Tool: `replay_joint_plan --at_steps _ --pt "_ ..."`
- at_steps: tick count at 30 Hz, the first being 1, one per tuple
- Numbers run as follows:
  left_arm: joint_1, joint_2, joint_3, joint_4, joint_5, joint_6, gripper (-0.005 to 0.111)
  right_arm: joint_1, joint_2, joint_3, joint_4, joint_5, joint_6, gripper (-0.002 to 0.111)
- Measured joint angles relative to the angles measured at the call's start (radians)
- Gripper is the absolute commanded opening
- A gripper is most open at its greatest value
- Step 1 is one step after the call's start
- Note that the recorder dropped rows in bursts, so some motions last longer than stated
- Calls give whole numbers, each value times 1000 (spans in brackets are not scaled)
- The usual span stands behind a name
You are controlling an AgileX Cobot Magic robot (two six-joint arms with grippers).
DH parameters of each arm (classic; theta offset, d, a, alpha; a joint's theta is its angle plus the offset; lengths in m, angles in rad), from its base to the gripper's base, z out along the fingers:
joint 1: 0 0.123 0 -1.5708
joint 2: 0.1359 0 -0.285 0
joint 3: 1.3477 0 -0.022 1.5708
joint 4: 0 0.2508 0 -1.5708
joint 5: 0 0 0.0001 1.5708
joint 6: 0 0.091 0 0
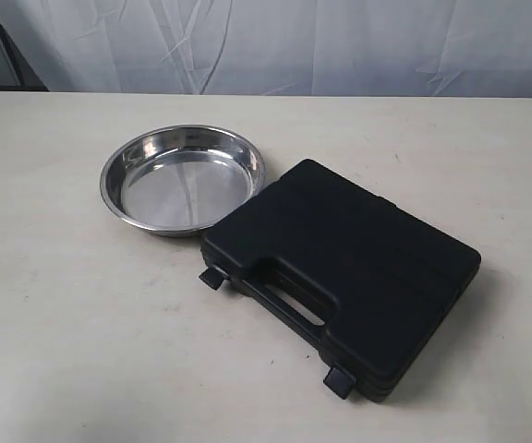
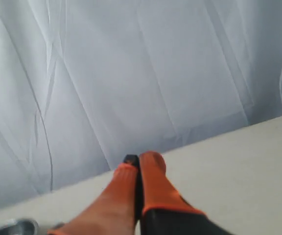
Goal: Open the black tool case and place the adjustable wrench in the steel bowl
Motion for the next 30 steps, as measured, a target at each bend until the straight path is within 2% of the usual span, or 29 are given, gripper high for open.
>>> replay_joint_plan --at_steps 3,4,10,12,13,14,15,16,17,18,19,22,24,28,30 --pt "0 0 0 0 0 0 0 0 0 0 247 -199 46 0" --pt "0 0 0 0 0 0 0 0 0 0 359 -242 121 0" --pt "0 0 0 0 0 -3 0 0 0 -64 447 -266 218 0" --pt "0 0 0 0 0 -3 0 0 -2 -184 360 -321 224 0" --pt "0 0 0 0 0 -3 0 0 14 -247 235 -336 207 0" --pt "0 0 0 0 0 -3 0 0 77 -345 0 -331 178 0" --pt "0 0 0 0 0 -3 0 0 128 -388 -100 -303 171 0" --pt "0 0 0 0 0 -3 0 0 264 -508 -311 -170 167 0" --pt "0 0 0 0 0 -3 0 0 333 -575 -372 -93 165 0" --pt "0 0 0 0 0 -3 0 2 526 -720 -455 141 138 0" --pt "0 0 0 0 0 -3 0 15 691 -823 -460 338 66 0" --pt "0 0 0 0 0 -3 0 72 968 -1021 -356 633 -108 0" --pt "0 0 0 0 0 -3 0 179 1217 -1153 -233 827 -196 1" --pt "0 0 0 0 0 -3 0 371 1480 -1252 -202 951 -224 12" --pt "0 0 0 0 0 -3 0 472 1597 -1268 -233 968 -227 25"
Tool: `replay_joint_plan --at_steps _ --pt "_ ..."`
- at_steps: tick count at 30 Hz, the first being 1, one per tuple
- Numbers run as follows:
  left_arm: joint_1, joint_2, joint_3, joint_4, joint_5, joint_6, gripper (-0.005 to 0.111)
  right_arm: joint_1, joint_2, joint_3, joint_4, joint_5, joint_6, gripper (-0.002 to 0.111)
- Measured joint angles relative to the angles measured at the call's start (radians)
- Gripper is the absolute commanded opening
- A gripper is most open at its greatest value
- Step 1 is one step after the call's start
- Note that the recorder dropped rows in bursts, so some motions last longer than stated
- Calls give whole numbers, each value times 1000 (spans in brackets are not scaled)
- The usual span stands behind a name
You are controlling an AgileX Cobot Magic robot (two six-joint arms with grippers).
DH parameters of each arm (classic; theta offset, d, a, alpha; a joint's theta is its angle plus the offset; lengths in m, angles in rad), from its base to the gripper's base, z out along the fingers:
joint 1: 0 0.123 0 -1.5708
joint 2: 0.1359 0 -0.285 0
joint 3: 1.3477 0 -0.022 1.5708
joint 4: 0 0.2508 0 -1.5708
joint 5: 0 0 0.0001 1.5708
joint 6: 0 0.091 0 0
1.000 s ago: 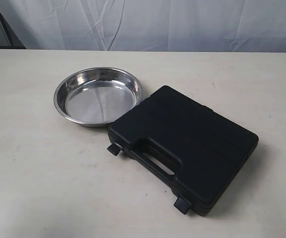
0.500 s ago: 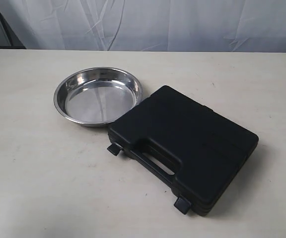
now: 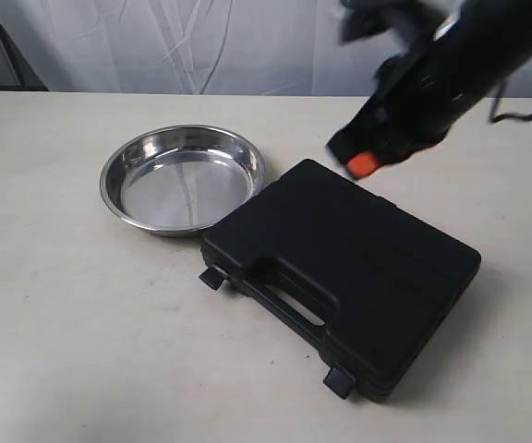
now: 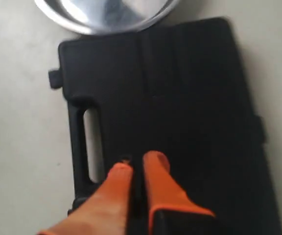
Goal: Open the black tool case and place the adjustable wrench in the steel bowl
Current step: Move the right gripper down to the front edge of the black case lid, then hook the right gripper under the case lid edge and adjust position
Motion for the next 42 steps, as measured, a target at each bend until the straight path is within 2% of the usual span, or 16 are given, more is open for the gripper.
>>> replay_joint_plan --at_steps 2,4,7,9,17,26,32,34,35,38,42 --pt "0 0 0 0 0 0 0 84 91 -5 -34 -2 -2 38" --pt "0 0 0 0 0 0 0 166 175 -5 -56 -10 -2 45" --pt "0 0 0 0 0 0 0 272 280 -8 -76 -23 27 40" --pt "0 0 0 0 0 0 0 300 309 -8 -99 -40 49 36" --pt "0 0 0 0 0 0 0 321 370 -18 -259 -94 178 34" --pt "0 0 0 0 0 0 0 322 416 -18 -167 -95 186 34" --pt "0 0 0 0 0 0 0 322 417 -18 -176 -122 188 34" --pt "0 0 0 0 0 0 0 322 418 -18 -186 -129 188 30" --pt "0 0 0 0 0 0 0 322 420 -18 -188 -135 188 24" --pt "0 0 0 0 0 0 0 322 426 -18 -186 -140 188 -2" --pt "0 0 0 0 0 0 0 322 426 -18 -180 -140 203 -1"
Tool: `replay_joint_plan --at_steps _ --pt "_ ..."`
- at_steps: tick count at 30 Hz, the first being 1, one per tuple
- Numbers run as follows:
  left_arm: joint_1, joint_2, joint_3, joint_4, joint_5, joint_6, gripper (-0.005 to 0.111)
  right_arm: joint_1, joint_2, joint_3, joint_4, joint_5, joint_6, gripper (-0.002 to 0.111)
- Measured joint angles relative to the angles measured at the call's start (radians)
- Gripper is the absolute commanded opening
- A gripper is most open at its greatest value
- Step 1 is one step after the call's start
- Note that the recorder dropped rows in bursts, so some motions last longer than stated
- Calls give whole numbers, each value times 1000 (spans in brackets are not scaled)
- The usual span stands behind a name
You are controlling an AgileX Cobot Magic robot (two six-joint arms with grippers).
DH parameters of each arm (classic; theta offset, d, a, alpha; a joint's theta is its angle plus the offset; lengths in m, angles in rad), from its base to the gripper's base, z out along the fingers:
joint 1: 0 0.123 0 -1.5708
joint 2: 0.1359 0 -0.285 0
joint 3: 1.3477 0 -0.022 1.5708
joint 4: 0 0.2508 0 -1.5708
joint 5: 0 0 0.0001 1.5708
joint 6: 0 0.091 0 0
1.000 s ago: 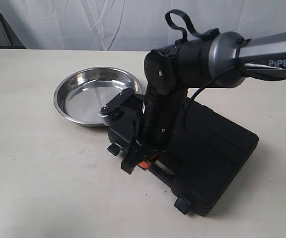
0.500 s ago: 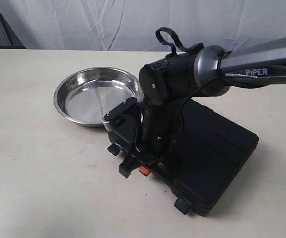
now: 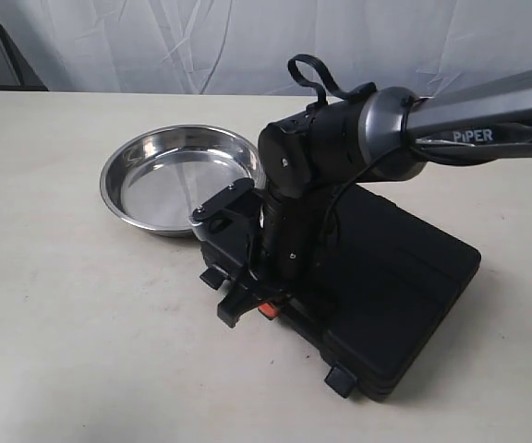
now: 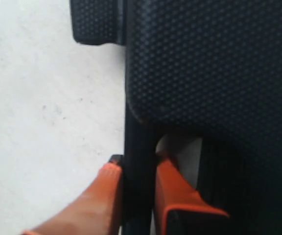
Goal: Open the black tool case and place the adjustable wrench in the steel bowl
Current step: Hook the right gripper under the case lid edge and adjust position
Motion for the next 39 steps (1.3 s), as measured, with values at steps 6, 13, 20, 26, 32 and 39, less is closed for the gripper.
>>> replay_joint_plan --at_steps 6,13,20,26,32,39 --pt "0 0 0 0 0 0 0 0 -19 2 5 9 2 -1" --pt "0 0 0 0 0 0 0 -2 -90 4 23 38 -8 -1" --pt "0 0 0 0 0 0 0 -2 -120 4 52 52 -16 -1" --pt "0 0 0 0 0 0 0 -2 -109 4 124 52 -22 -1" --pt "0 0 0 0 0 0 0 -2 -84 4 154 46 -31 -1" --pt "0 0 0 0 0 0 0 0 -78 4 158 82 -209 -1"
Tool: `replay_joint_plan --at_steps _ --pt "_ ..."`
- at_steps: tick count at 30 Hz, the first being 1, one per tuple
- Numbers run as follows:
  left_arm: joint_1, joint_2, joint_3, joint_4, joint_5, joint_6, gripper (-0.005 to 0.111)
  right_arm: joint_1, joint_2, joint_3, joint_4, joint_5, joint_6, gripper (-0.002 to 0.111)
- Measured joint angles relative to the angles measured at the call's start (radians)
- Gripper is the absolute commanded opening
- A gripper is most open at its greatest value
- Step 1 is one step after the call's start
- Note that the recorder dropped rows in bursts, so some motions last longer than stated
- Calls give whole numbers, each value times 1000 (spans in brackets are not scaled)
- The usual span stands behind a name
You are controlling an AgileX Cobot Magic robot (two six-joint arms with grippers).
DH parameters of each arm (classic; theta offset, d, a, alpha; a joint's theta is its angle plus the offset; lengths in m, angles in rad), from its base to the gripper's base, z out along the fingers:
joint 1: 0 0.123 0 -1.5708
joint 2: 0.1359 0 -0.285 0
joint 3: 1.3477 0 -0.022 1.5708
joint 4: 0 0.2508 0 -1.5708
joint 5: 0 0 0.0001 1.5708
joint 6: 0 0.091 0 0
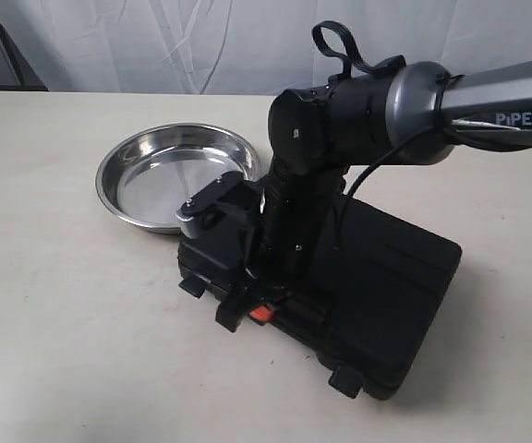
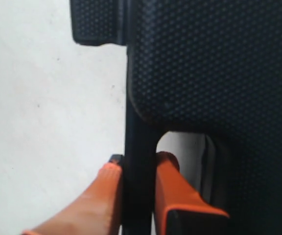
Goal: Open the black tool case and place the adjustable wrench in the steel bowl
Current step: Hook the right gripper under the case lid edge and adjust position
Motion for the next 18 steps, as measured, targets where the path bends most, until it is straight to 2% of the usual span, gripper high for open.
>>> replay_joint_plan --at_steps 4,8,12,18 --pt "0 0 0 0 0 0 0 0 0 0 1 11 -102 -1" --pt "0 0 0 0 0 0 0 0 0 0 63 11 -116 -1" --pt "0 0 0 0 0 0 0 0 0 0 146 7 -95 -1" --pt "0 0 0 0 0 0 0 6 2 0 127 40 31 -1"
